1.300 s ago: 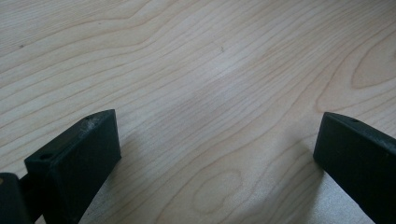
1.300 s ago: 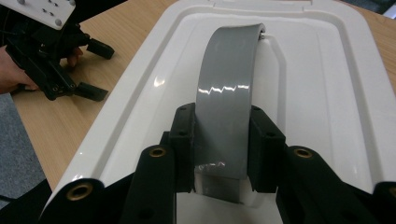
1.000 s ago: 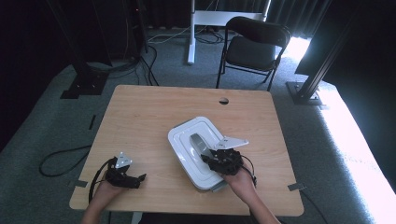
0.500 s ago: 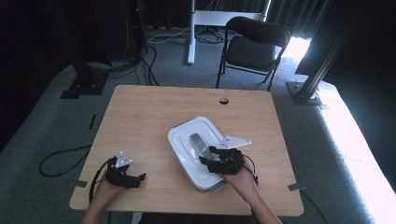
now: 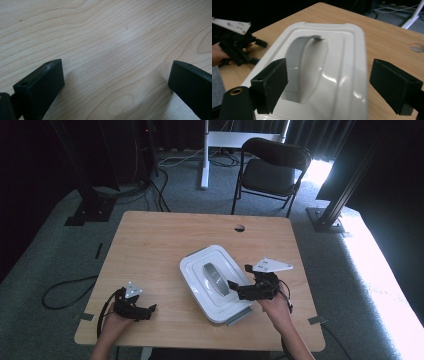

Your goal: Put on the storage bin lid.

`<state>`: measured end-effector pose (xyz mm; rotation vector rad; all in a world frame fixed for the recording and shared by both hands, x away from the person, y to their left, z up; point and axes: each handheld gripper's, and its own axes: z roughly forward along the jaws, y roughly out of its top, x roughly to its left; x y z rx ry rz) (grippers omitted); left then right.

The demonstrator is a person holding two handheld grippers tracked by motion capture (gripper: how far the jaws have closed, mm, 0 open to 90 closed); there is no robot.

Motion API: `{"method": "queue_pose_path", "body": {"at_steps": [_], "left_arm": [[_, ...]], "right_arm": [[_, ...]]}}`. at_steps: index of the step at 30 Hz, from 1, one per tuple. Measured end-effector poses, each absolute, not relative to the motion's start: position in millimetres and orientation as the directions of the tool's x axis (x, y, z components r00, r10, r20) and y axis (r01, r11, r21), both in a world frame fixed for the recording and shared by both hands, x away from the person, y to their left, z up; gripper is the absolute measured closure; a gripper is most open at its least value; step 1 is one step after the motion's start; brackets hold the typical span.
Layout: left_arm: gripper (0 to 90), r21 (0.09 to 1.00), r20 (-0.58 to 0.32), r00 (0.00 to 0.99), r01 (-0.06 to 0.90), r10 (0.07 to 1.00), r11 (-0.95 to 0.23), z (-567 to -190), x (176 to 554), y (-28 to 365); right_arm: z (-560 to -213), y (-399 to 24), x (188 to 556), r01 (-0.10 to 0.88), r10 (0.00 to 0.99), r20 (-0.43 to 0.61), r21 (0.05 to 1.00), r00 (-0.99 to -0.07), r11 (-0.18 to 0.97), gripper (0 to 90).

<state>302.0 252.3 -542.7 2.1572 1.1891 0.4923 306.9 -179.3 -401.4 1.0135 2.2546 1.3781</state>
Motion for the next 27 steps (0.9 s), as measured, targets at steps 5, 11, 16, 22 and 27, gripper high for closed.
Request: {"method": "queue_pose_path", "body": {"at_steps": [5,11,16,22,27], "left_arm": [[0.7,0.694,0.003,0.506,0.62,0.863,-0.365,-535,301,246],[0.0,0.699,-0.009,0.524,0.613,0.851,-0.369,-529,300,235],[0.0,0.693,-0.007,0.564,0.598,0.826,-0.403,-527,300,221],[0.0,0.694,-0.002,0.572,0.592,0.821,-0.411,-530,301,208],[0.0,0.701,0.012,0.56,0.586,0.828,-0.406,-530,303,201]], "right_arm": [[-404,-198,316,0.413,0.741,0.105,0.877,-0.663,0.246,13.6],[-411,-223,331,0.419,0.795,0.109,0.887,-0.596,0.192,13.5],[-428,-243,347,0.444,0.835,0.112,0.88,-0.538,0.168,13.6],[-455,-259,359,0.499,0.864,0.139,0.855,-0.483,0.141,13.5],[-475,-266,366,0.533,0.877,0.158,0.837,-0.454,0.126,13.4]]}}
